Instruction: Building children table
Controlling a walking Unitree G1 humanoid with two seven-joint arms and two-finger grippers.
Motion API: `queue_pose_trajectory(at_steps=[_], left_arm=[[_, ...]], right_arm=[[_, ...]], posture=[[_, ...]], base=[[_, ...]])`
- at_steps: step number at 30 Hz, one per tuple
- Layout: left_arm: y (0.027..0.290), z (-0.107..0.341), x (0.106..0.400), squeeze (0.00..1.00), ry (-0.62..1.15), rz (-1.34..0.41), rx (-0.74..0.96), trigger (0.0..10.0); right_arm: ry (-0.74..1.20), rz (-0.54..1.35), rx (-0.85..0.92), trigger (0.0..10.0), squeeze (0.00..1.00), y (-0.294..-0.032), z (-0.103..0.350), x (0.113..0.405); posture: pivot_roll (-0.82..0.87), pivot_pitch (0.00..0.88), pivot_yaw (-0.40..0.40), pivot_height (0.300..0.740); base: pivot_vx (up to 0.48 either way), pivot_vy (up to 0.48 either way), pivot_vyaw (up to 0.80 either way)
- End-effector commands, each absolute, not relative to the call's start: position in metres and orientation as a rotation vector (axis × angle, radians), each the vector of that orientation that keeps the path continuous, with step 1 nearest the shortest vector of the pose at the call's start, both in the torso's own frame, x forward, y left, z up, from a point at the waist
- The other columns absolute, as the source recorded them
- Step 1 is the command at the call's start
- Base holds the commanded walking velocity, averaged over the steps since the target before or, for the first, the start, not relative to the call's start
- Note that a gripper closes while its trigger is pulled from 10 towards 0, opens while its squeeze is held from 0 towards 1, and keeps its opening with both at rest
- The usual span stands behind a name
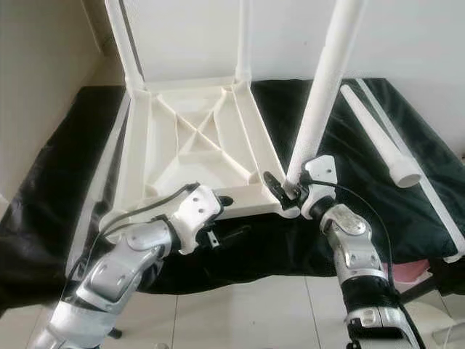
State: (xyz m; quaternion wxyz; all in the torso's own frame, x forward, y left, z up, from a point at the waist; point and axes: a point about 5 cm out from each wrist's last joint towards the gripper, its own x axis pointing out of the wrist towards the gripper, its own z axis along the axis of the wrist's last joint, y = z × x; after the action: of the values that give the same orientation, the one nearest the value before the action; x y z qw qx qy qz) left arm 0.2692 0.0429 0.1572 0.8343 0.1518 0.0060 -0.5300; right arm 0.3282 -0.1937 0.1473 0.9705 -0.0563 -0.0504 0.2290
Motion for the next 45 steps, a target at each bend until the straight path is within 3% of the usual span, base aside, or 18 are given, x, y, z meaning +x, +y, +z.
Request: queue_pose_trajectory(at_steps=[1,12,13,14,34,45], left_arm=[[0.044,0.158,0.272,0.0,0.004,-1.081,0.332,10.0],[0.044,0.158,0.27,0.0,0.006,-1.084,0.326,10.0],[0.044,0.158,0.27,0.0,0.007,-1.084,0.326,10.0],[0.044,0.158,0.27,0.0,0.007,-1.085,0.325,10.0],[0.043,0.156,0.271,0.0,0.012,-1.083,0.318,10.0],[0.041,0.155,0.27,0.0,0.011,-1.083,0.31,10.0]], right_arm=[[-0.089,0.478,-0.129,0.0,0.0,-0.195,0.146,0.33],[-0.035,0.449,-0.093,0.3,0.0,-0.208,0.13,0.324],[-0.037,0.445,-0.095,3.3,0.0,-0.208,0.13,0.324],[-0.033,0.432,-0.093,10.0,0.0,-0.209,0.129,0.324],[0.051,0.1,-0.04,10.0,0.0,-0.201,0.12,0.32],[0.074,-0.244,0.056,10.0,0.0,-0.172,0.113,0.299]], posture=[[-0.03,0.072,0.006,0.74],[-0.04,0.086,0.014,0.74],[-0.05,0.087,0.015,0.74],[-0.05,0.087,0.015,0.74],[-0.06,0.088,0.006,0.74],[-0.06,0.083,-0.009,0.74]], base=[[0.0,0.0,0.0],[0.0,0.0,0.0],[0.0,0.0,0.0],[0.0,0.0,0.0],[0.0,0.0,0.0],[0.0,0.0,0.0]])
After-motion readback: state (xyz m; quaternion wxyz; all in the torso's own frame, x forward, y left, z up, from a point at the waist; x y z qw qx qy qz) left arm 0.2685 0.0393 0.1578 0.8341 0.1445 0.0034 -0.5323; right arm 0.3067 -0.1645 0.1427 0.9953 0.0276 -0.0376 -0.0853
